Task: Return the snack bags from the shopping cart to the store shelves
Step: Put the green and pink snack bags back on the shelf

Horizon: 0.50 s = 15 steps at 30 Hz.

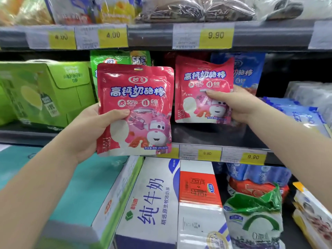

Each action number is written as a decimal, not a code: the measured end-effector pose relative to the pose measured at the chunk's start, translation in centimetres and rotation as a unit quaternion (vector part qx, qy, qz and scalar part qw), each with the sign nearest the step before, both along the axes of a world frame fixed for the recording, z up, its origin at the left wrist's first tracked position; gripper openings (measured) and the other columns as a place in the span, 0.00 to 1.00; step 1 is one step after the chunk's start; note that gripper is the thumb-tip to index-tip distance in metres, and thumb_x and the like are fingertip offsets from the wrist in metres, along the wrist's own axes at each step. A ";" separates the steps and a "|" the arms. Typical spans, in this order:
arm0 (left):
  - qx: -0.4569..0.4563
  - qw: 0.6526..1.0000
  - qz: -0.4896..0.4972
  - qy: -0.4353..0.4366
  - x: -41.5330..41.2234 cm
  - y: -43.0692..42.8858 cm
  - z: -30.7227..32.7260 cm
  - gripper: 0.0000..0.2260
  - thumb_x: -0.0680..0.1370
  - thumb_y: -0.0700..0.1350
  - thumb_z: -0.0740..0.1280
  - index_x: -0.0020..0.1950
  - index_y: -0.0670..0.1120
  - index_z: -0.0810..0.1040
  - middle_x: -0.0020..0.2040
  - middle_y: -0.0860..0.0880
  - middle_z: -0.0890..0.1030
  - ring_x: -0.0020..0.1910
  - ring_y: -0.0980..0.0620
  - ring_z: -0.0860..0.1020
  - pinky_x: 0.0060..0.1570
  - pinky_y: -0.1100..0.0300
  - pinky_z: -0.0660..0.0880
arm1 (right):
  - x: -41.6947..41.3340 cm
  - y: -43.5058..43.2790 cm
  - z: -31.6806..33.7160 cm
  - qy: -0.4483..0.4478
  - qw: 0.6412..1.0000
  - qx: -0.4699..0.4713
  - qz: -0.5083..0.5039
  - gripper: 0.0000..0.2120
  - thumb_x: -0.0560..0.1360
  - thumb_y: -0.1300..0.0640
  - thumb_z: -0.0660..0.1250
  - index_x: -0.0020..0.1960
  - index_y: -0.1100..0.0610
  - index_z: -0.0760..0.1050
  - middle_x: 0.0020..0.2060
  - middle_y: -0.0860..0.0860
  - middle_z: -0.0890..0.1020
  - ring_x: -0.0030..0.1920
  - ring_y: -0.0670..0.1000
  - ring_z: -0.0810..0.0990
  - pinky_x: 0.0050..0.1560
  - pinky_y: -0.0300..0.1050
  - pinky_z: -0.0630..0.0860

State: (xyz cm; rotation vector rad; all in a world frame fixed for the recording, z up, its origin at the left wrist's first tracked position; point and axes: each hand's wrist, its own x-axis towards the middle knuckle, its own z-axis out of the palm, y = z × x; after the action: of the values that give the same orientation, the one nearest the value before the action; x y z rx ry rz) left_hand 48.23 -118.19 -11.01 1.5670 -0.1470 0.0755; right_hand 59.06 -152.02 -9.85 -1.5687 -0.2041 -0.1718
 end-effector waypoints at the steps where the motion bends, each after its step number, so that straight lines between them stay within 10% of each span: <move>1: 0.002 1.000 -0.001 -0.001 0.0 0.1 0.0 0.15 0.74 0.45 0.71 0.61 0.47 0.78 0.52 0.44 0.86 0.49 0.42 0.85 0.45 0.50 0.83 | 0.9 0.5 0.1 -0.010 1.000 -0.002 -0.009 0.15 0.74 0.63 0.75 0.60 0.59 0.81 0.52 0.54 0.88 0.50 0.53 0.87 0.55 0.52 0.83; 10: 0.009 1.000 -0.012 -0.007 -0.3 1.2 -0.2 0.16 0.74 0.45 0.71 0.61 0.46 0.78 0.53 0.44 0.86 0.50 0.41 0.85 0.48 0.47 0.83 | 7.6 3.8 -0.2 -0.051 0.997 -0.029 -0.043 0.20 0.72 0.64 0.77 0.63 0.59 0.78 0.50 0.50 0.86 0.45 0.45 0.86 0.42 0.37 0.82; 15: 0.018 1.000 -0.020 -0.016 -0.2 1.3 -0.1 0.15 0.74 0.43 0.70 0.60 0.47 0.79 0.53 0.44 0.86 0.49 0.41 0.85 0.47 0.47 0.83 | 9.8 2.8 -1.5 -0.057 0.996 -0.040 -0.047 0.21 0.74 0.62 0.76 0.65 0.58 0.78 0.55 0.52 0.85 0.52 0.50 0.85 0.61 0.49 0.80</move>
State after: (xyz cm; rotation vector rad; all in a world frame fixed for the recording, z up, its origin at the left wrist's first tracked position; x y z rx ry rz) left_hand 47.98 -116.90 -11.14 1.5977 -0.2052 0.0670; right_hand 68.86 -149.17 -11.32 -1.6509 -0.2287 -0.3316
